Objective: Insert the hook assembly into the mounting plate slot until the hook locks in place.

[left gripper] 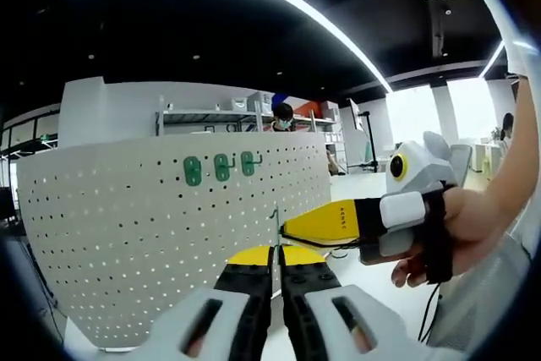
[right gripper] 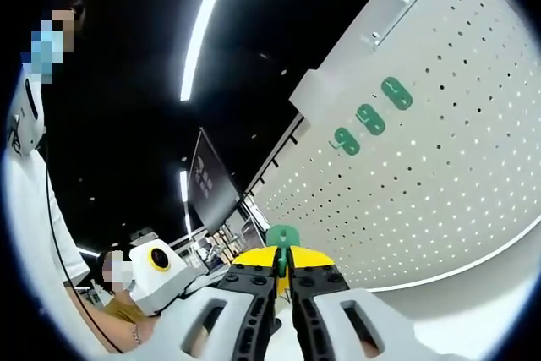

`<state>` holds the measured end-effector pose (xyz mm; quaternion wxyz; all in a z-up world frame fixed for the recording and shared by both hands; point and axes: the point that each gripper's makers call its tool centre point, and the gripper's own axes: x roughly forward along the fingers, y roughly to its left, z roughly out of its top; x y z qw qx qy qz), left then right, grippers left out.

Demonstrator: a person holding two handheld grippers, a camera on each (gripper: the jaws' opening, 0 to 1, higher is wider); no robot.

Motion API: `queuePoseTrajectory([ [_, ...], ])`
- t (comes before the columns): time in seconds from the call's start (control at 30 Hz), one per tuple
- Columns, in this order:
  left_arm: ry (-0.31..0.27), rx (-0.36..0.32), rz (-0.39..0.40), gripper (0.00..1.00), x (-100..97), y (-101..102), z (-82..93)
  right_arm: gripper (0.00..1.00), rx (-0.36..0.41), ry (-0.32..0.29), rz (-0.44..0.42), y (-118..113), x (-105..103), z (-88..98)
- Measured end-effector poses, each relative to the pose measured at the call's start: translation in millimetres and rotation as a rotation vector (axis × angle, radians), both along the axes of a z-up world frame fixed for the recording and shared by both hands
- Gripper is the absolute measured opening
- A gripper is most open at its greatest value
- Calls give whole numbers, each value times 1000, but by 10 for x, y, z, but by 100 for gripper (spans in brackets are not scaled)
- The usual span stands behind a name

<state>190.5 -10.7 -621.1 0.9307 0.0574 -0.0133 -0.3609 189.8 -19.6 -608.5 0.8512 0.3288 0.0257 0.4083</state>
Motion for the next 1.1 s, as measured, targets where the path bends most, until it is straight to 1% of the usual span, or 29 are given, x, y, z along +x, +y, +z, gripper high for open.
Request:
queuePoseTrajectory([
  [0.53,6,-8,3,2,1,11,4,1,21,22,-12,4,10,-2],
  [0.67,4,-9,0,2,-4,3,8,1,56,40,-9,-11,8,-6],
  [0.83,-1,0,-4,2,-9,-4,4,0,42,36,-11,-16,1,-8],
  [0.9,-3,-12,-8,3,-14,-7,14,0,61,47,-5,-24,-2,0],
  [1.03,10,-10,-17,3,-28,-16,-3,0,58,51,-1,-28,-16,-15],
  [1.1,18,-20,-23,4,-39,-16,-3,0,57,49,1,-26,-25,-15],
])
